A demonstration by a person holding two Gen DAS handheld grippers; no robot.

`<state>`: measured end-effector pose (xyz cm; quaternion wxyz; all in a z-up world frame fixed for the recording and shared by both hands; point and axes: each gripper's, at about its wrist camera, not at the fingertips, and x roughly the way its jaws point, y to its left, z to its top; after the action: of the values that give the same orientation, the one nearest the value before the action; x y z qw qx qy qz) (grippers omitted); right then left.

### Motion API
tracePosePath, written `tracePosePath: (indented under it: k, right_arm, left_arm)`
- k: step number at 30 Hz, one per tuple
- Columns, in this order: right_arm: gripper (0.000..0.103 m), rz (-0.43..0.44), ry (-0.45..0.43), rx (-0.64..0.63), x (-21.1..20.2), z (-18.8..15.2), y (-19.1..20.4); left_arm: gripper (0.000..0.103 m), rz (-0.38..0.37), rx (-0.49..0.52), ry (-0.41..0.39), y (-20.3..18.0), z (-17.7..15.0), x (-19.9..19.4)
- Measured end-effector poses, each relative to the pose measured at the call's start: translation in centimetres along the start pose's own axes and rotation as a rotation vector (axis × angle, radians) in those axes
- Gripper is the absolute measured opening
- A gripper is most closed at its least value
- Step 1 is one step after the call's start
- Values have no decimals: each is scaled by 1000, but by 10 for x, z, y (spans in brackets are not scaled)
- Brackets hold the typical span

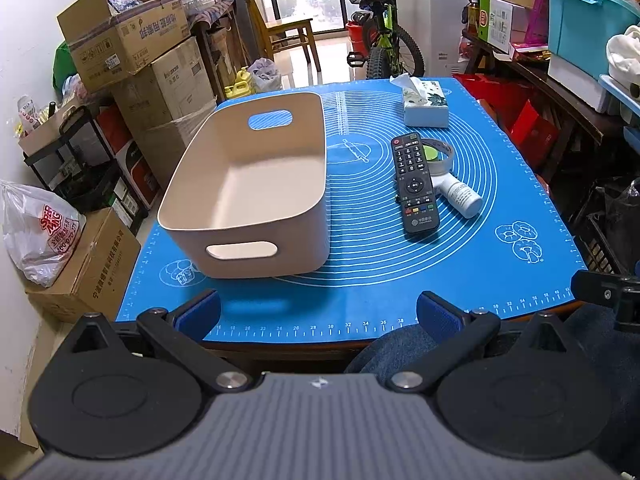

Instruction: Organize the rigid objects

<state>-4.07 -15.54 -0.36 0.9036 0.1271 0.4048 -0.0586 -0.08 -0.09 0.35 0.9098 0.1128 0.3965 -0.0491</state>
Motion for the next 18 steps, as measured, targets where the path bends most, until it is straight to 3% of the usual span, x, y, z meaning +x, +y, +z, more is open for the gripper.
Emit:
tracePosePath:
  k: [18]
  right_arm:
    - [101,-6,11,-3,5,-1,-1]
  left_arm:
    - [103,0,1,2,-1,-1,1]
